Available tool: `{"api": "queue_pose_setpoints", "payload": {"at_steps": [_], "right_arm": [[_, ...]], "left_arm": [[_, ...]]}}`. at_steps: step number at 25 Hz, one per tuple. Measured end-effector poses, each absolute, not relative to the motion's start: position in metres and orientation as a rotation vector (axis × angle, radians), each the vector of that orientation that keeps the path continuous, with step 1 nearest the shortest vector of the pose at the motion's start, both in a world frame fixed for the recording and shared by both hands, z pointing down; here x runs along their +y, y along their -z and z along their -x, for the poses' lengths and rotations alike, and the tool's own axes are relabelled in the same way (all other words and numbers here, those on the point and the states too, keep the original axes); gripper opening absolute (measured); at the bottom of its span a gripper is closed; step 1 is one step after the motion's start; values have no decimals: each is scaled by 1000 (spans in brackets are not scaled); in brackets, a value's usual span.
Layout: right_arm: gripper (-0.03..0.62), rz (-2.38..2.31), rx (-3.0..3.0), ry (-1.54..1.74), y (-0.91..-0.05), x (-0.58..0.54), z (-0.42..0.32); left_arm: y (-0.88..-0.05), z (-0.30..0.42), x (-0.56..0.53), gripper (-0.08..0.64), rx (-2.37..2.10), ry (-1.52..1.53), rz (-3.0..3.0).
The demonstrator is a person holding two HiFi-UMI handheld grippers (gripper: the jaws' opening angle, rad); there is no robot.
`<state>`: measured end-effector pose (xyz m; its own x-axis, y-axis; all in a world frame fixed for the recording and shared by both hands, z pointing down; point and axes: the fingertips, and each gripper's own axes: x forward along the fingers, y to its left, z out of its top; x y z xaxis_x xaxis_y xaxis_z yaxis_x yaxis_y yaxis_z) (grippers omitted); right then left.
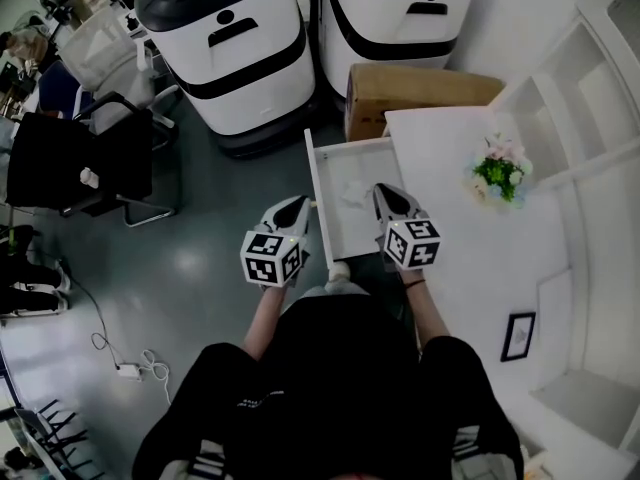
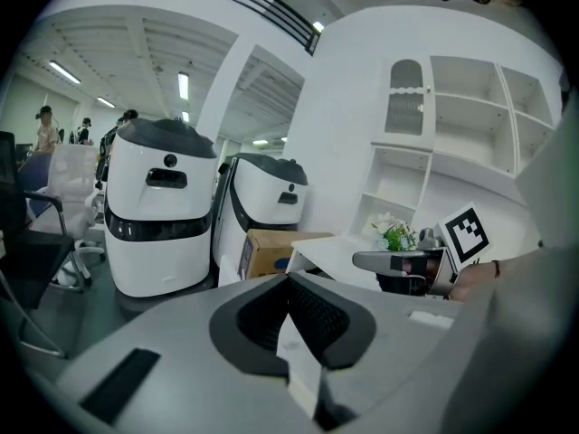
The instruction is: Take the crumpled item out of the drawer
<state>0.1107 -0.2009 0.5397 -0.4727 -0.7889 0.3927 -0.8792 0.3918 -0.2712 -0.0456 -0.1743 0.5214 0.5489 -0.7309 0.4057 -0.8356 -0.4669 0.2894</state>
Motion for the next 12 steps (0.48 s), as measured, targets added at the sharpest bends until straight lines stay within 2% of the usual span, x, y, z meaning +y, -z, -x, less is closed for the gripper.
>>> {"api": "queue_pose_setpoints", "payload": {"at_steps": [12], "right_arm": [[-8, -1415, -2315, -794, -613, -231, -92]], "left_arm": [[-566, 33, -203, -2, -1158, -418, -2272]]}}
